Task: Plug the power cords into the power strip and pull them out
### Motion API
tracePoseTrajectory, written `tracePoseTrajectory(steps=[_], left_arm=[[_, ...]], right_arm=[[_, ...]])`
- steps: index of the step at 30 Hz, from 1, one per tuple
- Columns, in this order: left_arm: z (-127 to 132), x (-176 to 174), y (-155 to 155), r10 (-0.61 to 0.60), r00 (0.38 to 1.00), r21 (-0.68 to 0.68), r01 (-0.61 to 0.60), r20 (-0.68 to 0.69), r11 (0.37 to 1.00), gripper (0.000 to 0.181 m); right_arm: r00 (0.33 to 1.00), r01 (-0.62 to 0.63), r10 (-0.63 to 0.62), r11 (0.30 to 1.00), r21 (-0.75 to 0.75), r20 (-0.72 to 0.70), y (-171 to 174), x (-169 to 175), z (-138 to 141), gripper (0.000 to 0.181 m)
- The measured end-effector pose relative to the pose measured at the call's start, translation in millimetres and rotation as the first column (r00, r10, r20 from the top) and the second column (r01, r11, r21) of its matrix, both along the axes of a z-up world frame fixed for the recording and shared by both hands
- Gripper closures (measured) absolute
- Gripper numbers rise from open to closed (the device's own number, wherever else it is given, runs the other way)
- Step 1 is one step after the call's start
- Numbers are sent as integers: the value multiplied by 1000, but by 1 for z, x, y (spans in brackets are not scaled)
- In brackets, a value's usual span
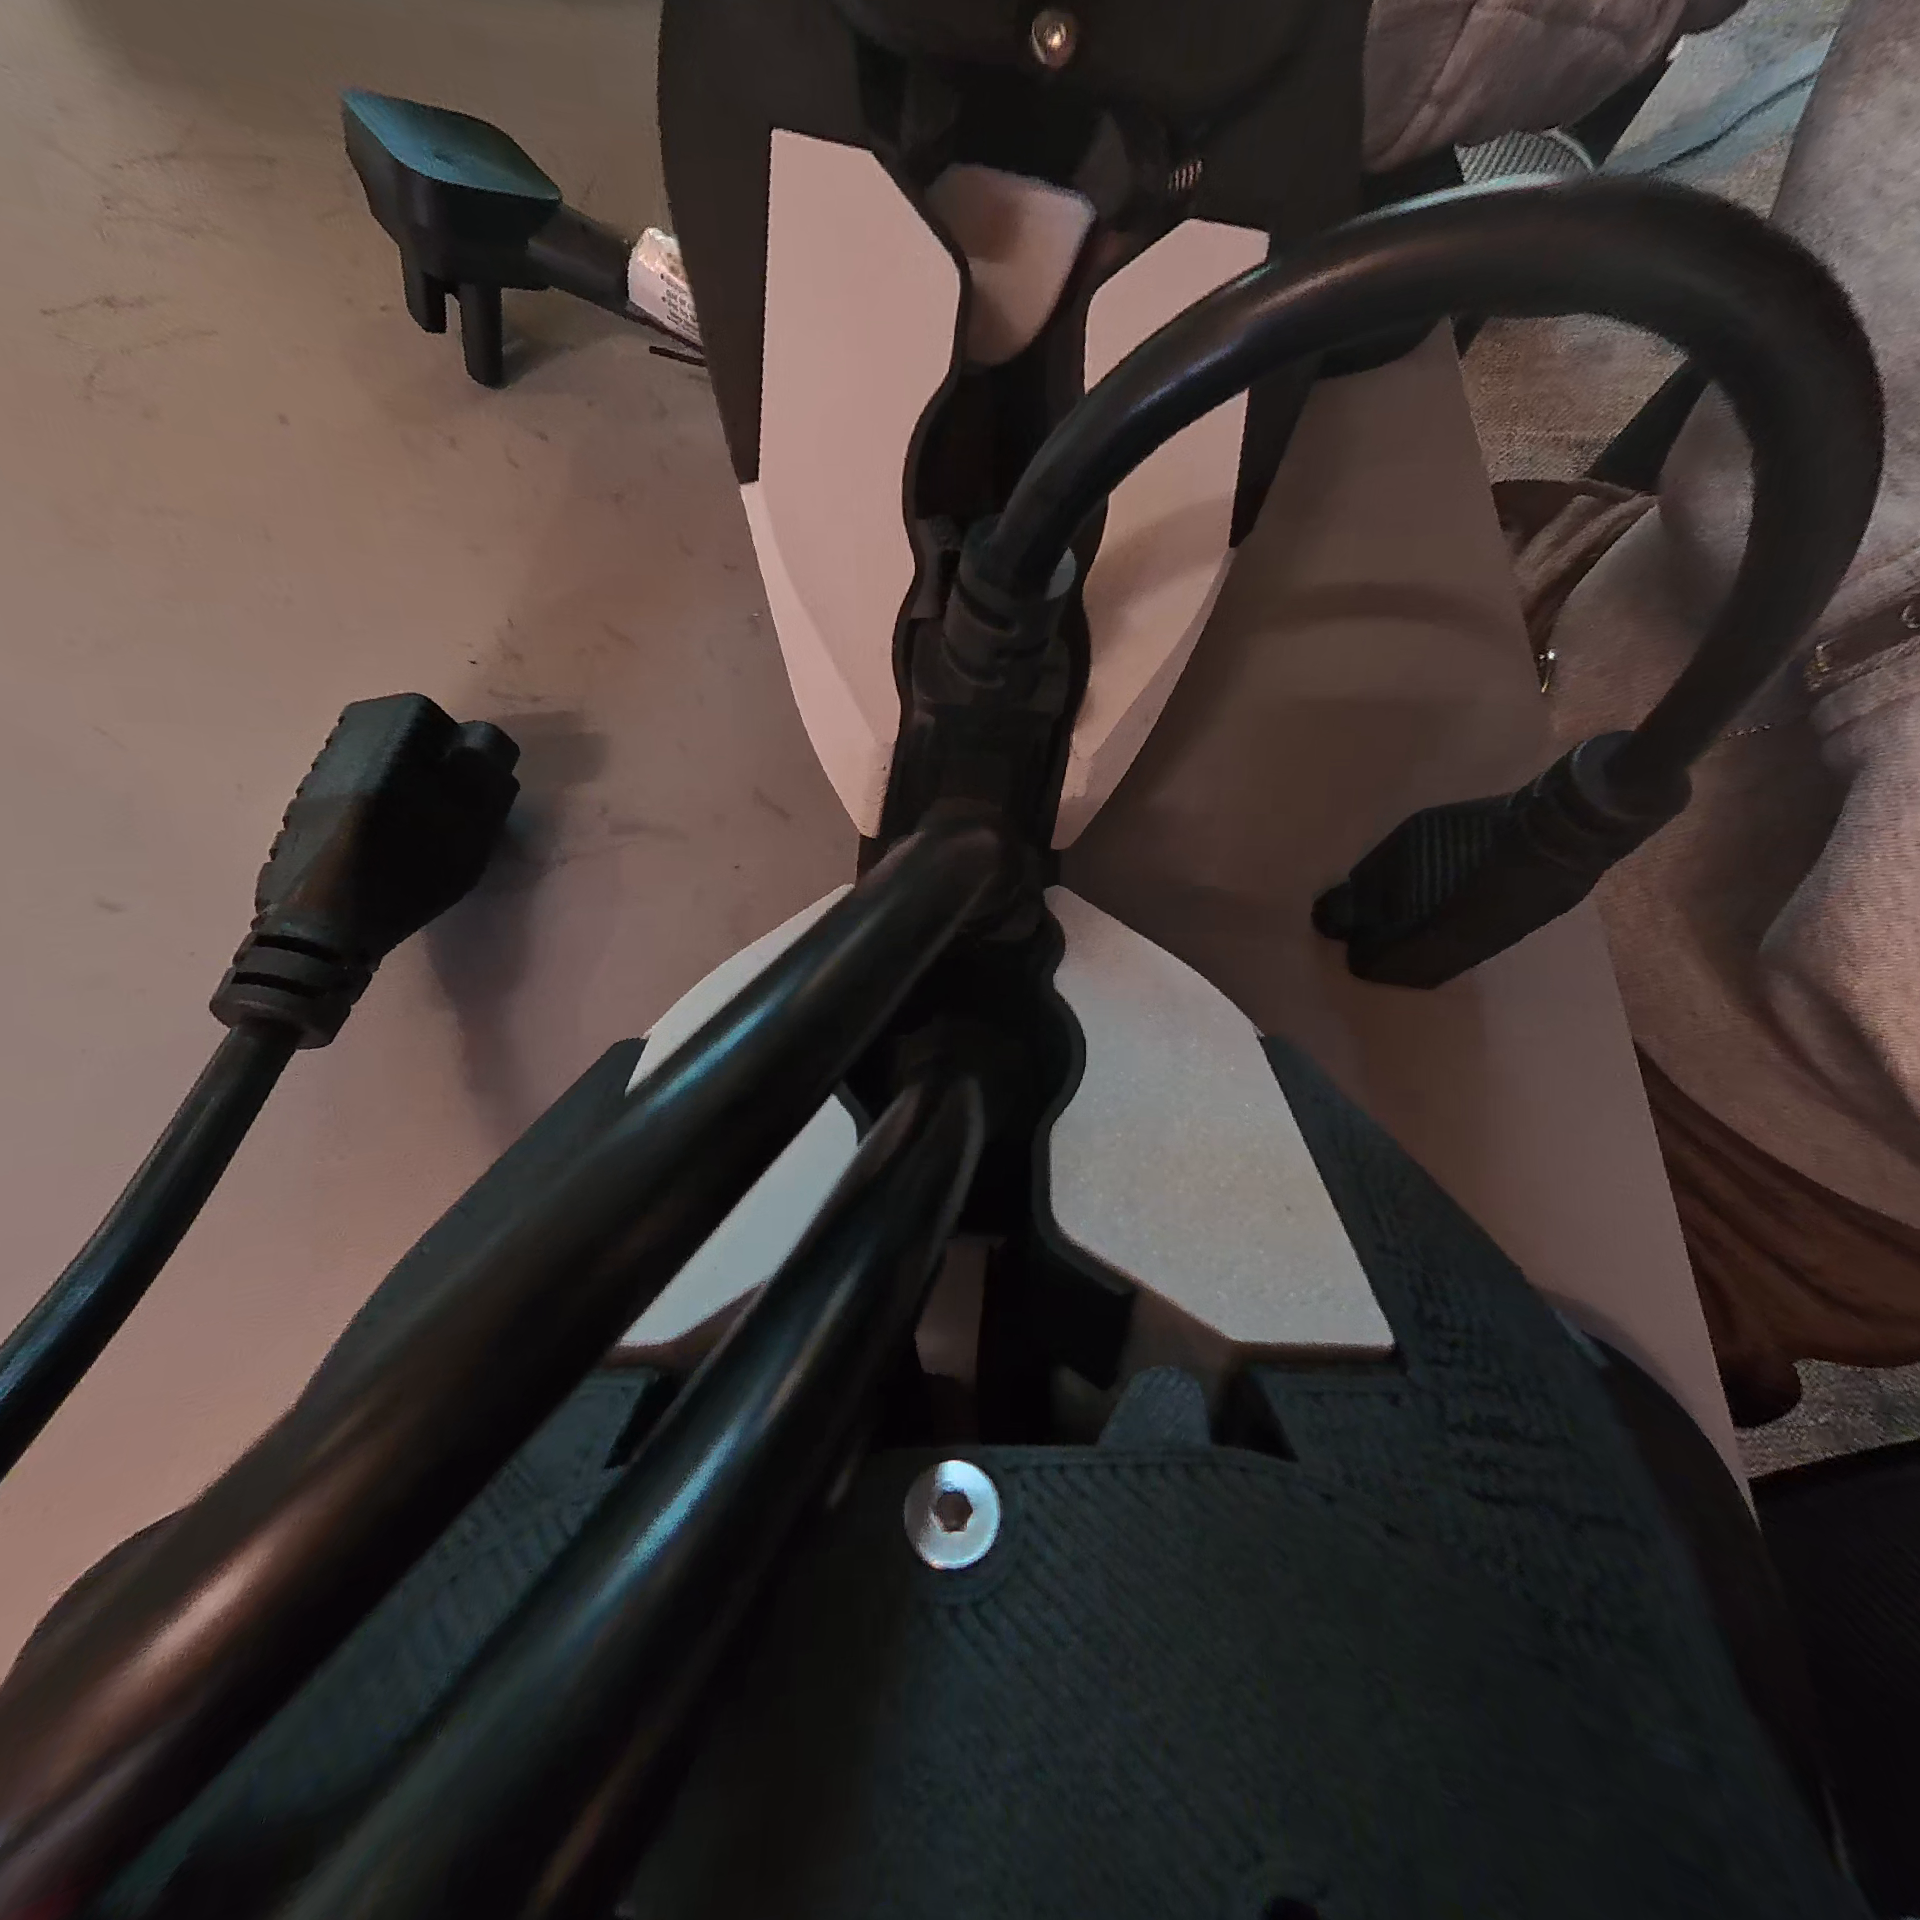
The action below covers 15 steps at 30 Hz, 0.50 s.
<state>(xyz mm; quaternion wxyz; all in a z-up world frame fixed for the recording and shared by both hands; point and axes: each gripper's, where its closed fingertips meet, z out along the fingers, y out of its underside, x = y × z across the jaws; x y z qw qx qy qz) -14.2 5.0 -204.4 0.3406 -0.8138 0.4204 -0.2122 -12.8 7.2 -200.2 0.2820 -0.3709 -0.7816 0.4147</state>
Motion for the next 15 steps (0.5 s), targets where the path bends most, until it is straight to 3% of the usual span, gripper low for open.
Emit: tracePoseTrajectory(steps=[15], left_arm=[[0,1,0,14,999,-13,-14,36,1000,154]], right_arm=[[1000,16,-17,997,-79,-13,-2,-2,8,155]])
